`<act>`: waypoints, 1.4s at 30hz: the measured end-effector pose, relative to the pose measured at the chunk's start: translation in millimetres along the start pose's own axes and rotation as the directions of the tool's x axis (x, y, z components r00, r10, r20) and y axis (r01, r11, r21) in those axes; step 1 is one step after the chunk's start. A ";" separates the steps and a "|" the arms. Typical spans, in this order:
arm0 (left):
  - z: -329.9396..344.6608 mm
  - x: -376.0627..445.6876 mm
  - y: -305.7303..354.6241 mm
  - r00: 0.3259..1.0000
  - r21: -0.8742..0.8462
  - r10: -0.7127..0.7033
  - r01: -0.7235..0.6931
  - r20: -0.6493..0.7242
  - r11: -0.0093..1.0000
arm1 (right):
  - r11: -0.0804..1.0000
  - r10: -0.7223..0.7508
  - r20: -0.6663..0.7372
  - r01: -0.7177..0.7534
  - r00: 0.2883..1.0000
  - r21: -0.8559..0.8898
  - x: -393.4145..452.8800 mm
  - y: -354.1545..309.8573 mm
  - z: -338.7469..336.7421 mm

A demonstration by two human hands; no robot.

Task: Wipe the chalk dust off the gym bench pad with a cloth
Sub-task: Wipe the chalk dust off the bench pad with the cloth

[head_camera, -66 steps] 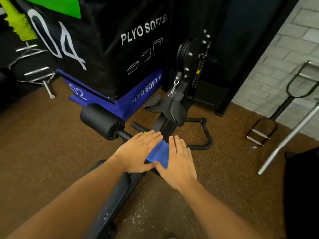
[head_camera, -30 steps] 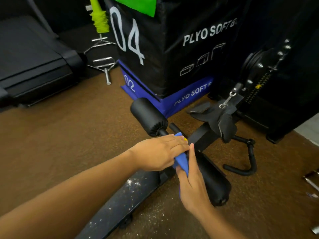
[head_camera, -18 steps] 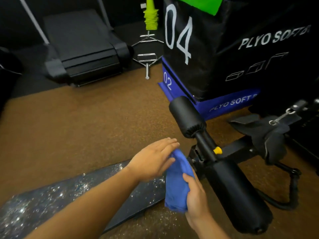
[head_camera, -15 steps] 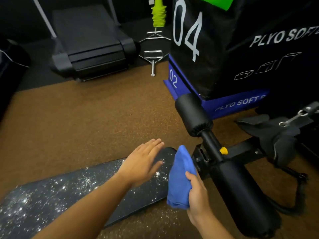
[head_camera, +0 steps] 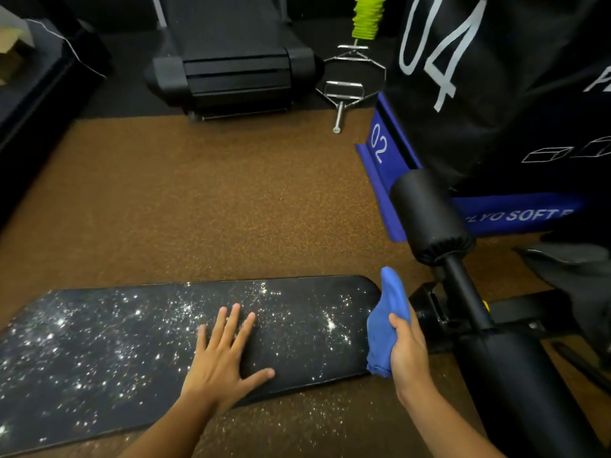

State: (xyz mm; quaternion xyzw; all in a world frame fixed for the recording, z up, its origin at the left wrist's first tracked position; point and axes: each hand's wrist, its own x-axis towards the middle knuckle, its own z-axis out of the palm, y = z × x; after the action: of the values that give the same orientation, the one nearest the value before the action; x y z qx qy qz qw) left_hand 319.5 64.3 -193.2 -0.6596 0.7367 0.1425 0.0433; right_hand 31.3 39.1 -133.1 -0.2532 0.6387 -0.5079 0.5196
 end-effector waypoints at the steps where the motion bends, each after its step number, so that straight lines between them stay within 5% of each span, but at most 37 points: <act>1: 2.7 1.6 2.2 1.000 -0.005 0.001 -0.001 -0.015 1.000 | 1.000 -0.011 0.004 0.011 1.000 -0.025 1.3 4.8 3.6; 7: 10.3 18.7 1.8 0.994 -0.043 -0.049 0.045 -0.095 0.998 | 0.980 -0.138 0.078 0.148 0.987 -0.131 2.3 21.0 21.7; 12: 17.6 23.0 -2.3 0.994 -0.038 -0.070 0.067 -0.086 0.997 | 0.956 -0.198 -0.002 0.193 0.980 -0.222 13.6 29.2 30.3; 16: 18.7 23.9 -2.7 0.993 -0.038 -0.075 0.071 -0.096 0.997 | 0.857 -0.312 -0.021 0.272 0.950 -0.438 12.9 29.2 32.3; 18: 19.0 24.1 -2.8 0.992 -0.038 -0.075 0.071 -0.101 0.997 | 0.715 -0.351 0.010 0.275 0.936 -0.643 14.8 34.8 35.2; 20: 19.3 24.5 -3.3 0.993 -0.032 -0.072 0.070 -0.094 0.997 | 0.429 -0.362 0.129 0.288 0.923 -0.856 15.2 44.8 40.0; 23: 18.4 24.9 -3.6 0.994 -0.028 -0.069 0.067 -0.088 0.997 | 0.020 -0.269 0.359 0.378 0.894 -0.926 14.8 69.0 44.1; 28: 18.4 24.8 -3.5 0.994 -0.035 -0.067 0.064 -0.086 0.997 | -0.142 -0.226 0.423 0.400 0.878 -0.906 32.7 72.4 42.5; 32: 18.5 24.2 -3.3 0.994 -0.038 -0.067 0.064 -0.087 0.997 | -0.150 -0.219 0.442 0.418 0.870 -0.896 37.3 73.1 42.3; 42: 19.0 24.6 -5.4 0.992 -0.061 -0.055 0.048 -0.114 0.997 | 0.072 -0.280 0.128 0.153 0.951 -0.986 60.4 72.9 56.5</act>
State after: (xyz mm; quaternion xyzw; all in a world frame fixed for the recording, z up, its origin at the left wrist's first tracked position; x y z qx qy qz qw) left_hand 319.3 45.4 -218.3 -0.6865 0.7163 0.1245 -0.0150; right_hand 78.2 -8.2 -220.9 -0.6010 0.7915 -0.0357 0.1055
